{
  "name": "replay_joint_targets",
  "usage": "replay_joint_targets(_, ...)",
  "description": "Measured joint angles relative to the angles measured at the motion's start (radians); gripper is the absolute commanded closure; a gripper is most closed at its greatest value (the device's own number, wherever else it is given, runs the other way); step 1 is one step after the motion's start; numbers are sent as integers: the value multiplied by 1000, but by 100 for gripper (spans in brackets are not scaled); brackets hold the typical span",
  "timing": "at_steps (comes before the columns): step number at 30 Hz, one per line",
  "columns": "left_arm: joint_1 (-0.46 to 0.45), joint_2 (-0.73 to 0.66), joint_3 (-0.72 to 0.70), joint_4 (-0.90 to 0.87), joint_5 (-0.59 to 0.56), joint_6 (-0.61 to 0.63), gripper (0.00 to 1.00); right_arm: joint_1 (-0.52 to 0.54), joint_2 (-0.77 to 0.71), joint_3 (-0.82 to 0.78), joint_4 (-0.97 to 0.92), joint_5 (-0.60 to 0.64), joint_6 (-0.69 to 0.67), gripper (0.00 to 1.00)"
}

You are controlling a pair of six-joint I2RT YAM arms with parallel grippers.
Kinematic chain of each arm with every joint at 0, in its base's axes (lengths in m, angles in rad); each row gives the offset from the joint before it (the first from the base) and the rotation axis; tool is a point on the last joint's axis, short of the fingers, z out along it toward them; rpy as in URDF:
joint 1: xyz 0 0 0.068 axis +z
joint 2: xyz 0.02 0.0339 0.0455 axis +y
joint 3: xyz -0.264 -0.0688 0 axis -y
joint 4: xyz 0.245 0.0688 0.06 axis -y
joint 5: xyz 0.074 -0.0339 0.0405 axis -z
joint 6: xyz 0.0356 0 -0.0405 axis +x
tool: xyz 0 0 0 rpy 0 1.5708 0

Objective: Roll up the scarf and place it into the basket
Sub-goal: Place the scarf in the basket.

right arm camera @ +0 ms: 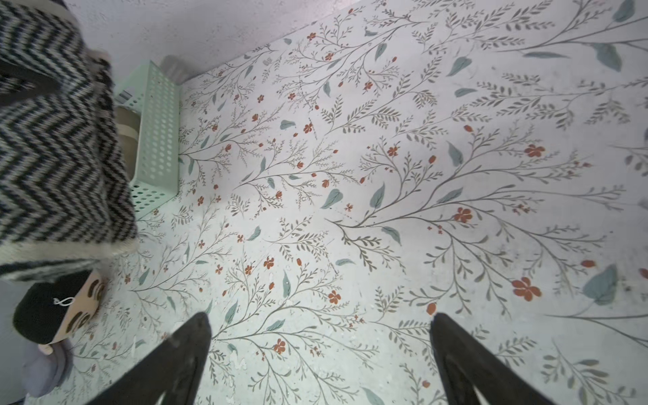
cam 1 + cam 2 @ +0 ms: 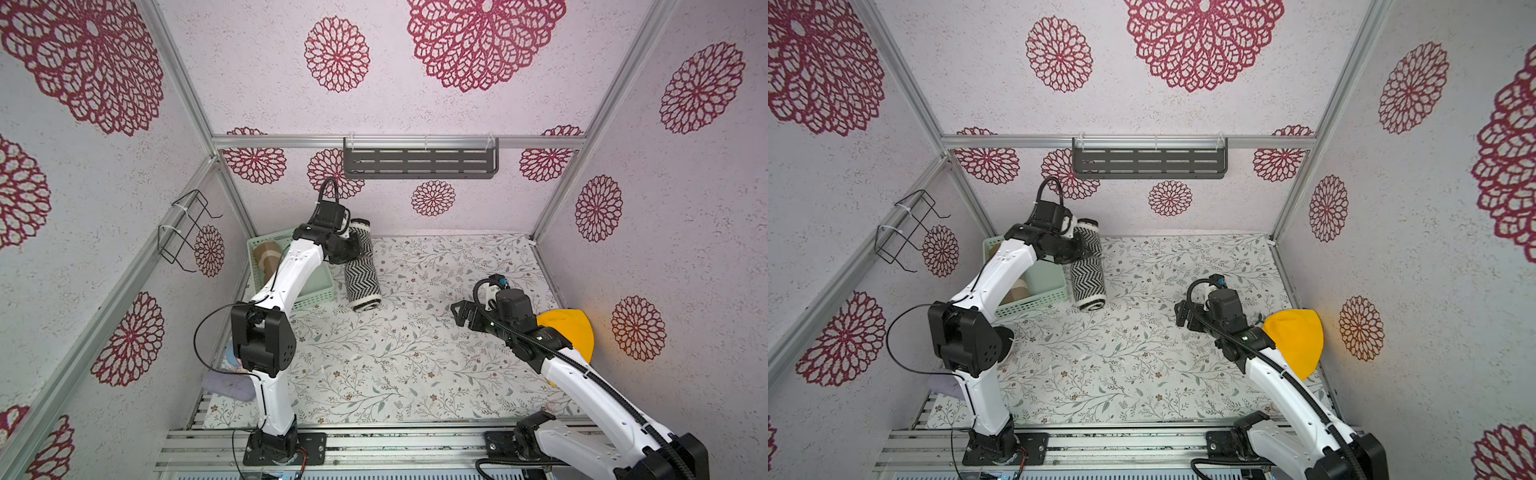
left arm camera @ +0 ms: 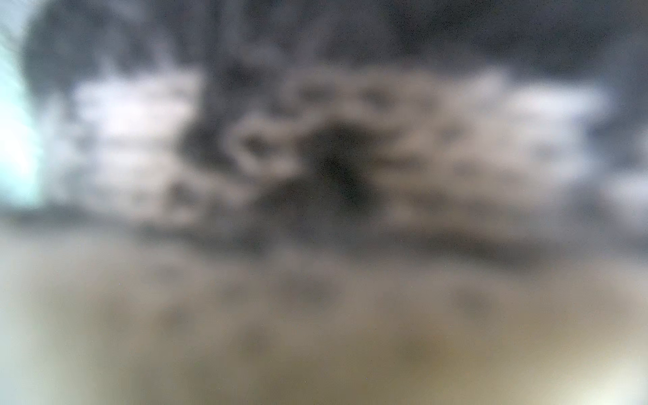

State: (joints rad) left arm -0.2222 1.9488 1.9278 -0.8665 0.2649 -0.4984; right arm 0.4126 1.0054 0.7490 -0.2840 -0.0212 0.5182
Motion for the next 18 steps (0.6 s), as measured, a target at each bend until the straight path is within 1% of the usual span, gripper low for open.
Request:
replay_joint_targets(3, 71, 7, 49, -26, 24, 23, 100, 0, 19, 0, -19, 34, -7, 1)
replay_joint_targets(8, 173, 75, 136, -37, 76, 53, 100, 0, 71, 10, -45, 74, -14, 1)
replay_joint_targets(18, 291, 296, 263, -37, 227, 79, 100, 0, 210, 120, -59, 101, -13, 1)
